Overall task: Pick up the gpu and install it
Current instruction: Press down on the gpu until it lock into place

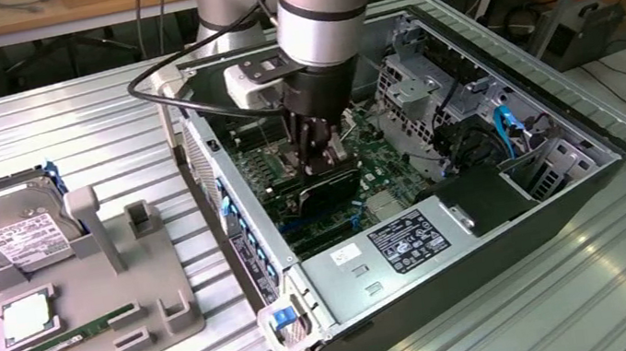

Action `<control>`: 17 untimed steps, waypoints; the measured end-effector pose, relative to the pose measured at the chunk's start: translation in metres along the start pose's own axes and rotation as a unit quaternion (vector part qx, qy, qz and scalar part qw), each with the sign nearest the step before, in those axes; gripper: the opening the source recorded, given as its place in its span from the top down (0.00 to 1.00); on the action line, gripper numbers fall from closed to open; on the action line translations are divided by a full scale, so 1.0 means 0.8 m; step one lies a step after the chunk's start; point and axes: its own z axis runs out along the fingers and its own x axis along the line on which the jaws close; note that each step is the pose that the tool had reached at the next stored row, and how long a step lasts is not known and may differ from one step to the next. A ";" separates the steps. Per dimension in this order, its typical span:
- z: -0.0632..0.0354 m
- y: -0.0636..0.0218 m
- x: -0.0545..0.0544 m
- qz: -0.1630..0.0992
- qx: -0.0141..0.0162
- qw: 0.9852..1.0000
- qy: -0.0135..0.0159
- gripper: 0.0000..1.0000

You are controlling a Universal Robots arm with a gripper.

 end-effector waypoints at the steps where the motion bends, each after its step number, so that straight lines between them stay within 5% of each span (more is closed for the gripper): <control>1: 0.001 0.001 -0.002 0.000 0.001 1.000 0.004 0.89; 4: 0.005 0.001 -0.003 0.000 0.002 1.000 0.010 0.89; 8: 0.013 0.002 -0.003 0.000 0.002 1.000 0.014 0.89; 17: 0.022 0.002 -0.004 0.000 0.002 1.000 0.017 0.89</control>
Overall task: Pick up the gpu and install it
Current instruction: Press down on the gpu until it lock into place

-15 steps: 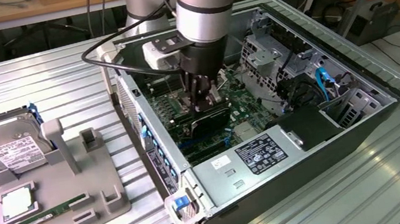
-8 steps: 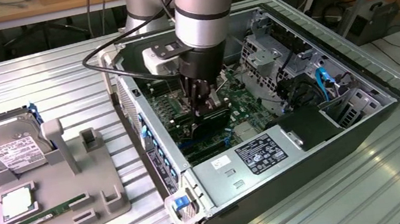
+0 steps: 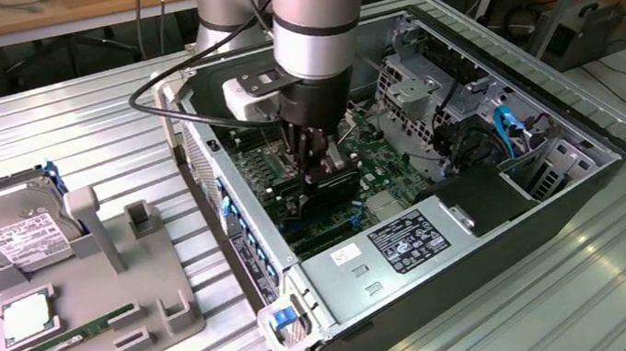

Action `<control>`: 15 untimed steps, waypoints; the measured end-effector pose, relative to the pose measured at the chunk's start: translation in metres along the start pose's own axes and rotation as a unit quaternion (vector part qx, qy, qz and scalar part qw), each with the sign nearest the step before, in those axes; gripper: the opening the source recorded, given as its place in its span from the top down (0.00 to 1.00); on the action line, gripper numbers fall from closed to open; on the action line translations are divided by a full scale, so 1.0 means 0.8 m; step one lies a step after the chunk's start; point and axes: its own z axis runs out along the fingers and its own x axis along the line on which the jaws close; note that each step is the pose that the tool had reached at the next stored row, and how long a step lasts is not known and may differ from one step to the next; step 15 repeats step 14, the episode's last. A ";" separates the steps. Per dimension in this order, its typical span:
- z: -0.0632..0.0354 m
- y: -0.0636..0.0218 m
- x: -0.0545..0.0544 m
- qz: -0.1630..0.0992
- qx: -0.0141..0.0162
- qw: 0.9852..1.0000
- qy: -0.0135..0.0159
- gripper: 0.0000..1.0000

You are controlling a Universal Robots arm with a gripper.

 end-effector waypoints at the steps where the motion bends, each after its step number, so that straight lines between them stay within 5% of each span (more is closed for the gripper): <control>1: 0.001 0.000 0.000 0.000 0.000 1.000 0.000 0.89; 3: -0.001 0.000 0.000 0.000 0.001 1.000 -0.001 0.89; 7: -0.035 0.001 0.002 0.000 0.000 1.000 0.000 0.89; 15: -0.035 0.001 0.002 0.000 0.000 1.000 0.000 0.89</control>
